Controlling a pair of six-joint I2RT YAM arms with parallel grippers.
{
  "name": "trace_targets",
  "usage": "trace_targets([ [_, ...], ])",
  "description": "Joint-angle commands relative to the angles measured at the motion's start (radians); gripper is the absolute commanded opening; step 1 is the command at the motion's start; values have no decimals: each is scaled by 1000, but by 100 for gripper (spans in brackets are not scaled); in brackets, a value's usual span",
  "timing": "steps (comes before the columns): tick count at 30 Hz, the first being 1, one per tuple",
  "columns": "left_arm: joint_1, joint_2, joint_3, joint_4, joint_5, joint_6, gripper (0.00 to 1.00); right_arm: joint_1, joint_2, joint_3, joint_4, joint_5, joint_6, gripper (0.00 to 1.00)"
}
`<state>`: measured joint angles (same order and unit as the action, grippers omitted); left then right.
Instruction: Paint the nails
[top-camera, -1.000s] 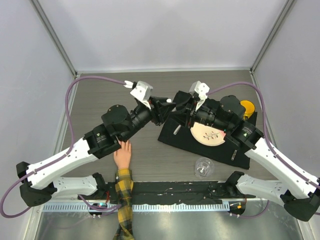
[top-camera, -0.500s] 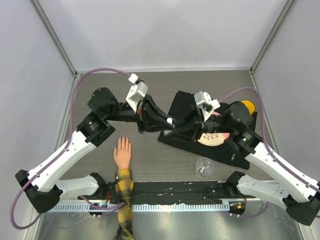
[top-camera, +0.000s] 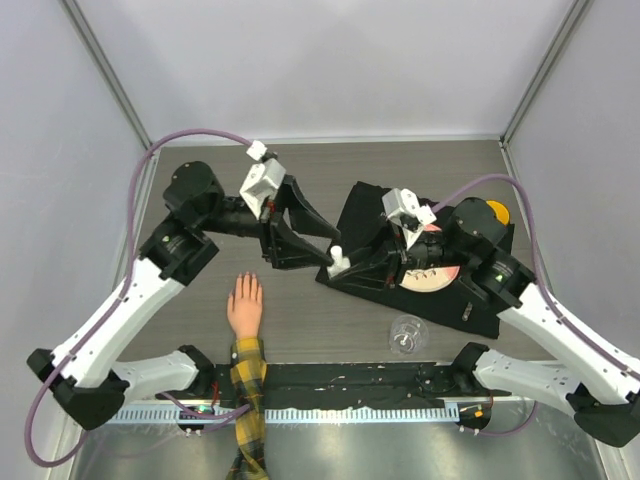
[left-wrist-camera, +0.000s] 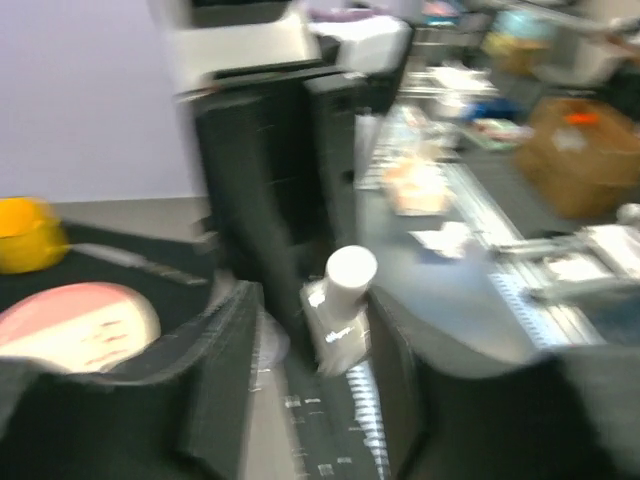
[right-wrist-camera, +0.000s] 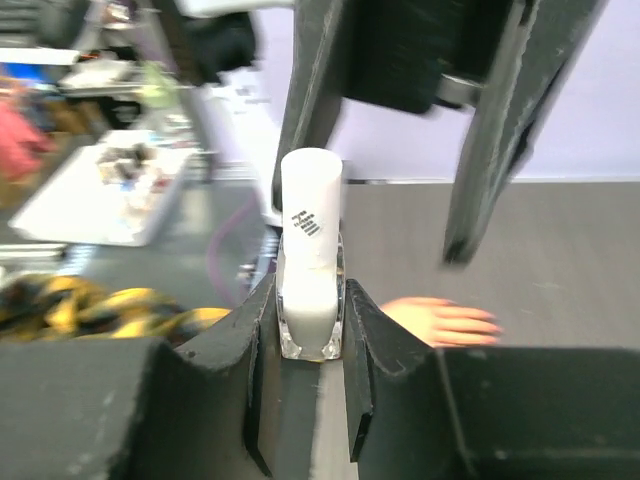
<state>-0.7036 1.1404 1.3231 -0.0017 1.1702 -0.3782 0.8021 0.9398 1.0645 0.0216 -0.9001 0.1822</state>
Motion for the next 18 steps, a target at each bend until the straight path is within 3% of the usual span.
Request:
trace_targets([
  [1, 19, -129, 35, -265, -358, 229, 61, 8, -38, 83, -250, 277, -240, 0],
  [4, 19, -224, -33, -174, -579, 171, 68, 8, -16, 94, -268, 420, -256, 0],
  [7, 19, -283, -74, -97, -789, 46, 68, 9, 10, 104, -262, 495, -253, 0],
  [10, 18, -295, -105, -37, -891, -73, 62, 8, 28, 118, -243, 584, -244, 0],
  [14, 1, -265, -117, -34, -963, -113, 54, 8, 43, 130, -207, 647, -224, 0],
  [18, -48, -237, -131, -34, -1073, -96, 57, 9, 66, 153, -210, 656, -211, 0],
])
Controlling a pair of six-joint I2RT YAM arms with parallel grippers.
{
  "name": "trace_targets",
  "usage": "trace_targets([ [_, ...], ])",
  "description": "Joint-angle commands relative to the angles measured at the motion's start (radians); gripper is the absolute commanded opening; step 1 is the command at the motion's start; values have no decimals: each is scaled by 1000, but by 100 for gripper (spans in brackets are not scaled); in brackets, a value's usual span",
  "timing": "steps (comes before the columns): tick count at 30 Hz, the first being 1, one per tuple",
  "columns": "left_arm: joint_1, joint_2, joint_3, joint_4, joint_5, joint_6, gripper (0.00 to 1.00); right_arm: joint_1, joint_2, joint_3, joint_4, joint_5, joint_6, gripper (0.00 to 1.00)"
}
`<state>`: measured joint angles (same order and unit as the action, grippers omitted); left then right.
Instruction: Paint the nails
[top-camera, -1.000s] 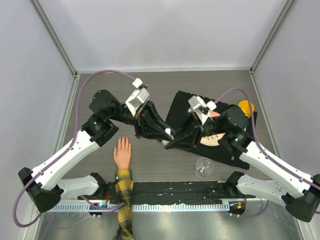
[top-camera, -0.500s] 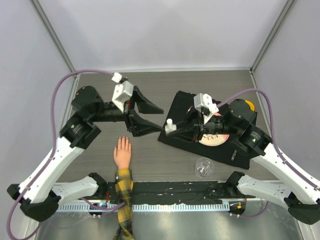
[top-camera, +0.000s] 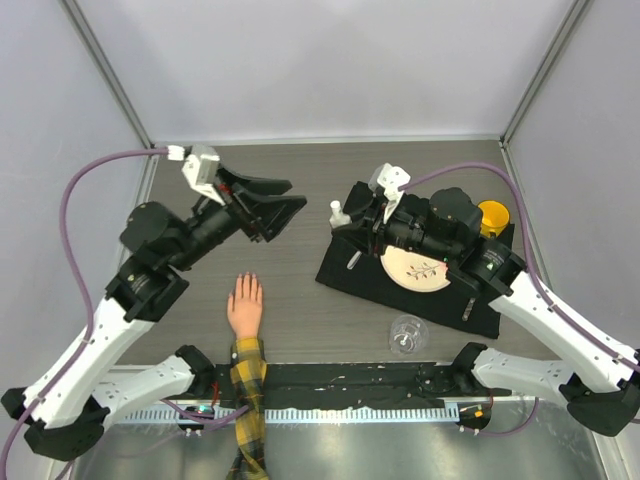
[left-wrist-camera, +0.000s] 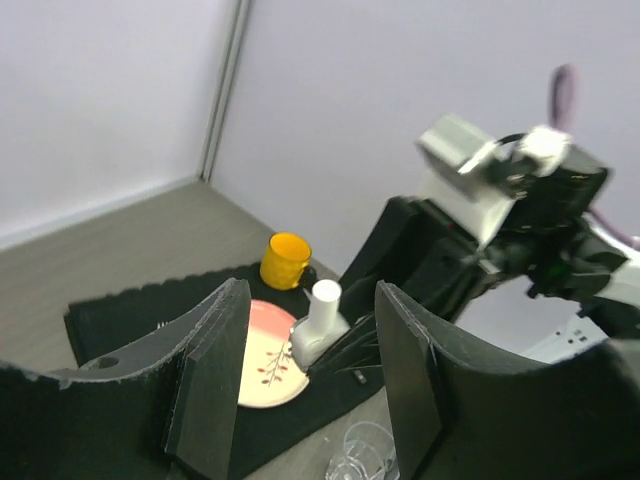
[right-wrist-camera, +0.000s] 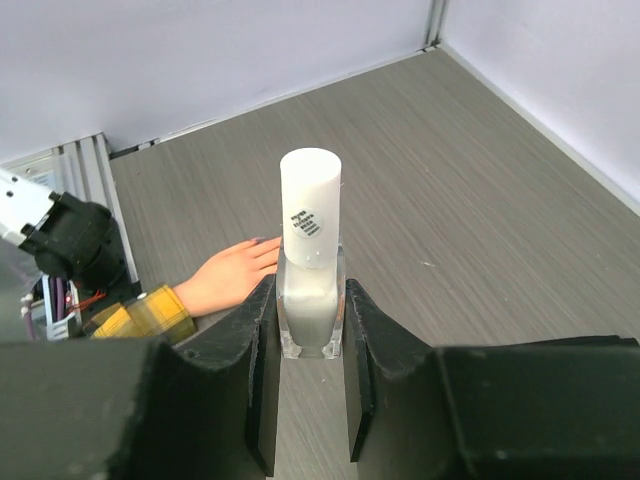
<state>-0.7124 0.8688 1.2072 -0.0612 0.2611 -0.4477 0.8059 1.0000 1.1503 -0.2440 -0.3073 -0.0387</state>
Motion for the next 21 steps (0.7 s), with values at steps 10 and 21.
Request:
trace_targets([
  [10, -245, 140, 34, 41, -378, 90, 59, 12, 8, 63, 54, 65, 13, 0],
  [21, -325, 222, 64, 47, -473, 126, 45, 24, -3, 57, 58, 63, 25, 0],
])
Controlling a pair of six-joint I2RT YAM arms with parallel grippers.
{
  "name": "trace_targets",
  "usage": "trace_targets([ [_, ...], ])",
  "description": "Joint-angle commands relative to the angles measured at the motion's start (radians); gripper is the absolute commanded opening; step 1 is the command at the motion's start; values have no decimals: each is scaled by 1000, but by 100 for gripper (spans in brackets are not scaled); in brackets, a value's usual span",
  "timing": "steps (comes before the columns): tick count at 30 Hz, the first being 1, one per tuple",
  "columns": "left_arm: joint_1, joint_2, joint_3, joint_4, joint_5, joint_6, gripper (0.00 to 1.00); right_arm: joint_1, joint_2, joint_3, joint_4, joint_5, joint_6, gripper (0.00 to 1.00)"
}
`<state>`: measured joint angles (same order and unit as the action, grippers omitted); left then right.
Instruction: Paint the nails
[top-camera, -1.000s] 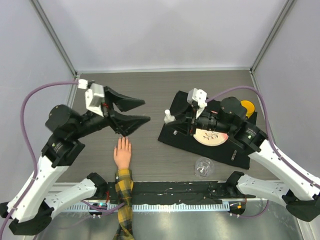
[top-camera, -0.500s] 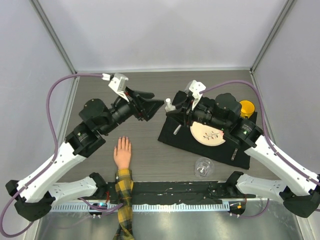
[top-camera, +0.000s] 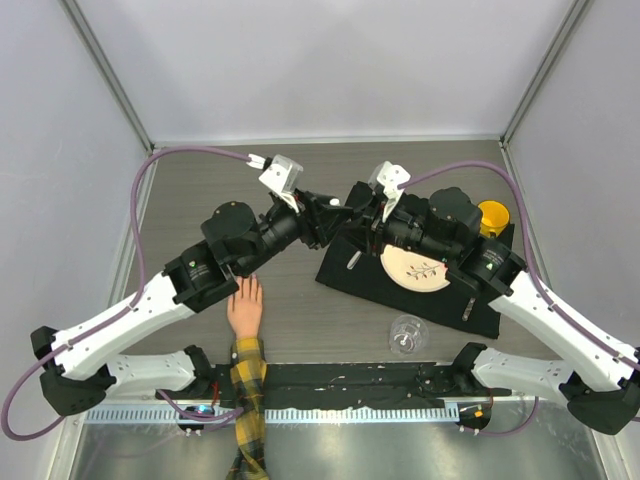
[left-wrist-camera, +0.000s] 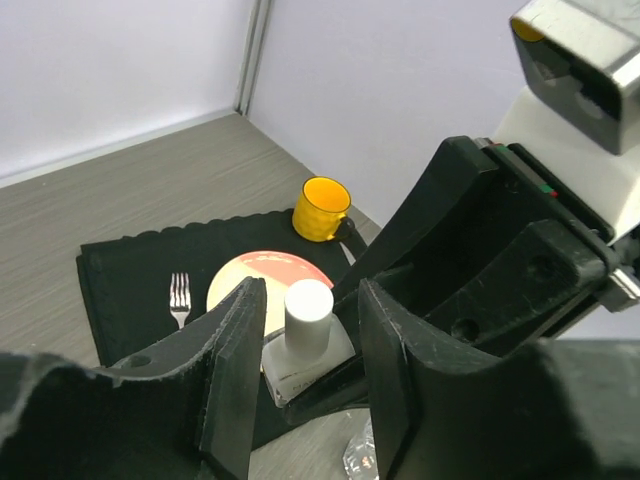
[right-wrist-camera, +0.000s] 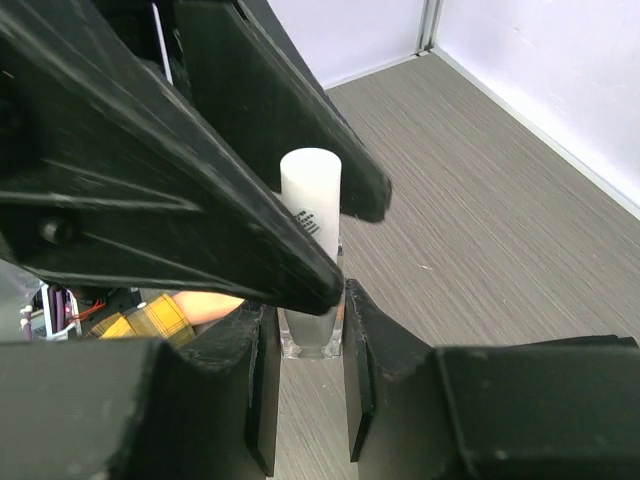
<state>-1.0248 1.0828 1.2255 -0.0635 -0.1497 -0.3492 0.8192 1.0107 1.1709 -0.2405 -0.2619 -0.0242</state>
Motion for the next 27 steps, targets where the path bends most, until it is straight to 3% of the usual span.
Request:
trace_targets([
  [1, -14, 12, 46, 48, -63, 26, 44, 11, -15, 36, 56, 16, 10, 0],
  [3, -14, 20, 49, 47, -57, 23, 40, 12, -18, 35, 58, 16, 12, 0],
  [5, -15, 23, 51, 47, -41, 22, 29, 14, -21, 35, 61, 15, 12, 0],
  [6, -14, 23, 49, 47, -28, 24, 21, 15, -23, 32, 63, 10, 12, 0],
  [7, -14, 20, 49, 48, -7, 44, 1, 15, -32, 30, 64, -5, 10, 0],
  [9, -9, 19, 52, 48, 149, 87, 0, 15, -40, 13, 78, -52, -3, 0],
  [11, 23, 44, 95, -10, 476, 157, 0, 15, -64, -11, 89, -236, -45, 0],
  [12, 87, 63, 126, -34, 883, 157, 0, 15, -70, -17, 95, -325, -55, 0],
  [14, 146, 140, 170, 3, 1260, 45, 0, 17, -77, -27, 136, -646, -16, 0],
  [15, 169, 156, 169, 110, 1508, -15, 0, 15, -77, -36, 191, -712, 48, 0],
  [18, 196, 170, 111, 368, 1616, -247, 0, 15, -67, -82, 423, -864, 285, 0],
  [20, 247, 172, 104, 370, 1607, -272, 0, 14, -81, -106, 486, -870, 335, 0],
  [24, 293, 132, 112, 366, 1558, -255, 0, 15, -98, -74, 339, -799, 224, 0],
  [26, 322, 106, 127, 271, 1457, -193, 2, 15, -106, -56, 256, -749, 173, 0],
  [27, 328, 83, 143, 207, 1426, -81, 14, 15, -109, -53, 238, -685, 124, 0],
])
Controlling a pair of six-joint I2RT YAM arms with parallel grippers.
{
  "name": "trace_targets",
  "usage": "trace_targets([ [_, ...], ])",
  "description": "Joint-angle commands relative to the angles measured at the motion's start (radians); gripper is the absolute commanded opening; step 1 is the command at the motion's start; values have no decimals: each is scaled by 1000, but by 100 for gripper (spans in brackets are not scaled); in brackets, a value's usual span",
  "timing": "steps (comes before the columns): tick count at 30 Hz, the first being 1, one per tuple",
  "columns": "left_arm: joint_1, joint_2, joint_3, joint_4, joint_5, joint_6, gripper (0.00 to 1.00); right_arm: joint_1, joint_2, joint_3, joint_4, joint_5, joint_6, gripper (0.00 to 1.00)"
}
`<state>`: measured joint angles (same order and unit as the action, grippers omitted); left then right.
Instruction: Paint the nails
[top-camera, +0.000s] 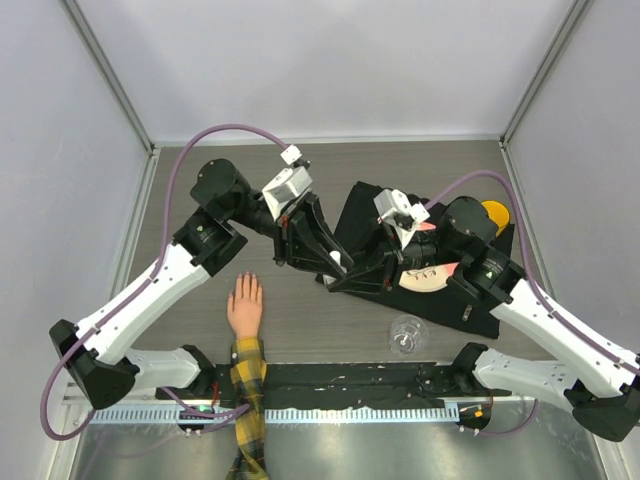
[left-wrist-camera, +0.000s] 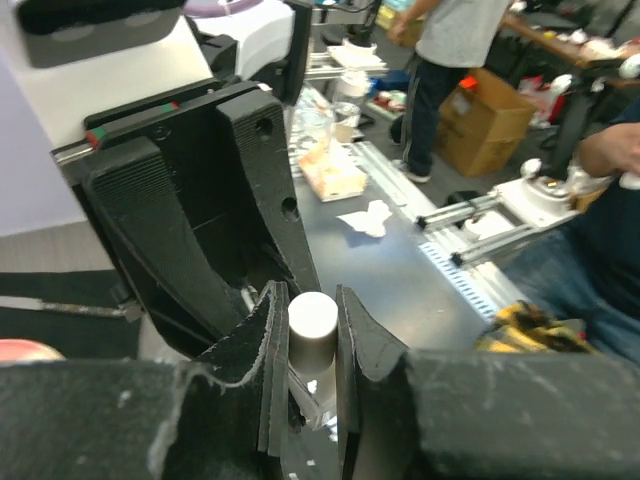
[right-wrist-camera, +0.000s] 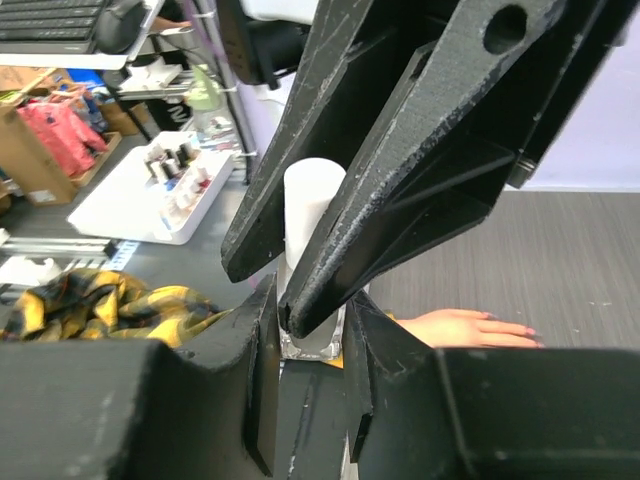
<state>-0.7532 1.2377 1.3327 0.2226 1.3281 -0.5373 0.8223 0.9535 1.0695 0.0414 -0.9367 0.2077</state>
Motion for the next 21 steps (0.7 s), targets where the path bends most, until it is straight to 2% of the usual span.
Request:
trace_targets([
  [1, 58, -81, 74, -255, -134, 170, 24, 12, -52, 53, -104, 18, -131, 0],
  [3, 60, -118, 114, -391, -238, 306, 46, 12, -41, 75, -158, 126, -193, 0],
  [6, 60, -200, 74, -424, -511, 323, 62, 12, -38, 92, -222, 281, -235, 0],
  [7, 60, -225, 57, -411, -574, 316, 63, 12, -33, 90, -232, 386, -254, 0],
  [8, 60, -250, 40, -388, -718, 303, 64, 12, -32, 92, -235, 429, -263, 0],
  [12, 58, -342, -88, -257, -974, 179, 64, 11, -7, 98, -215, 574, -268, 0],
  [16, 57, -385, -204, -77, -1109, 54, 59, 15, 22, 96, -158, 677, -248, 0],
  [21, 14, -331, -208, -75, -1253, 94, 58, 14, 65, 109, -127, 746, -238, 0],
])
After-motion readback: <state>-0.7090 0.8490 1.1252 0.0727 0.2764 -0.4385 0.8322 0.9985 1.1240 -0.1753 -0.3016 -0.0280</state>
